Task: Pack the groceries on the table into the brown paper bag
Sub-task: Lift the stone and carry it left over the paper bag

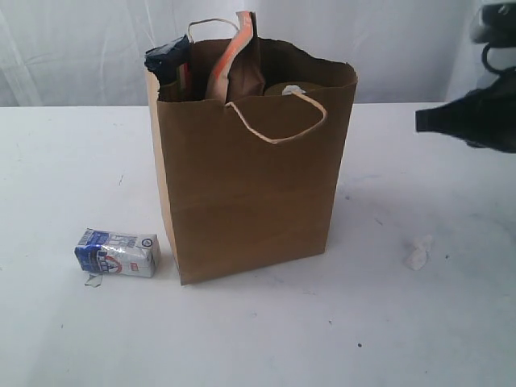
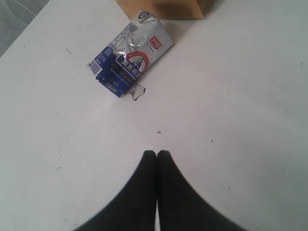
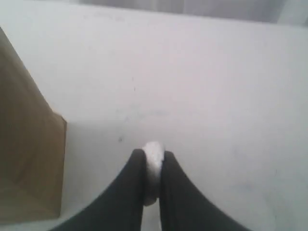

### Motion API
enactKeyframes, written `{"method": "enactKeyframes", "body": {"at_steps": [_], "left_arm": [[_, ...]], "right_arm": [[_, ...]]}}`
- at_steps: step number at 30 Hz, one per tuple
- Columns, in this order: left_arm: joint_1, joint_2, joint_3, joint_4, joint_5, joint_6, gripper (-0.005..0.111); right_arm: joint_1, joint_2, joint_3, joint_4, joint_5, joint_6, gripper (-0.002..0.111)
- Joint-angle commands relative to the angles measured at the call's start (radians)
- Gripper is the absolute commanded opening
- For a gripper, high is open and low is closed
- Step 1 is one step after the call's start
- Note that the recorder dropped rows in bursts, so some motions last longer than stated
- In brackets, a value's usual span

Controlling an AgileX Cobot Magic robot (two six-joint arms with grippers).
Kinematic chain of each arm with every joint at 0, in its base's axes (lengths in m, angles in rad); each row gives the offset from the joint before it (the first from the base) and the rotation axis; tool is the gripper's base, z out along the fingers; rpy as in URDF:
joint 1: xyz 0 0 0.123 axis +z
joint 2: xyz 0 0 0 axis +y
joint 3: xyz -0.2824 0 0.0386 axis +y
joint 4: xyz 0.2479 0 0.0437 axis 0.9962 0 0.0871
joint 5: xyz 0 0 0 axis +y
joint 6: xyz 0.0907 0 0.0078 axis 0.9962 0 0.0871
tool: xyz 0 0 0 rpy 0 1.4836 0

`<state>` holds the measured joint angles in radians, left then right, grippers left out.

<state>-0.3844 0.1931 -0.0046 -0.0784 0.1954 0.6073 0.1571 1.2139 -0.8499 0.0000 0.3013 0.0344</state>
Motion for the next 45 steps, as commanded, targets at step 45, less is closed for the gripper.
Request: {"method": "enactKeyframes", "body": {"at_steps": [45], "left_arm": [[0.002,-0.007,0.005,-0.003,-0.001,-0.006,0.0]], "right_arm": [[0.355,0.255,-0.469,-0.056,0.225,-0.044,0.001]]}}
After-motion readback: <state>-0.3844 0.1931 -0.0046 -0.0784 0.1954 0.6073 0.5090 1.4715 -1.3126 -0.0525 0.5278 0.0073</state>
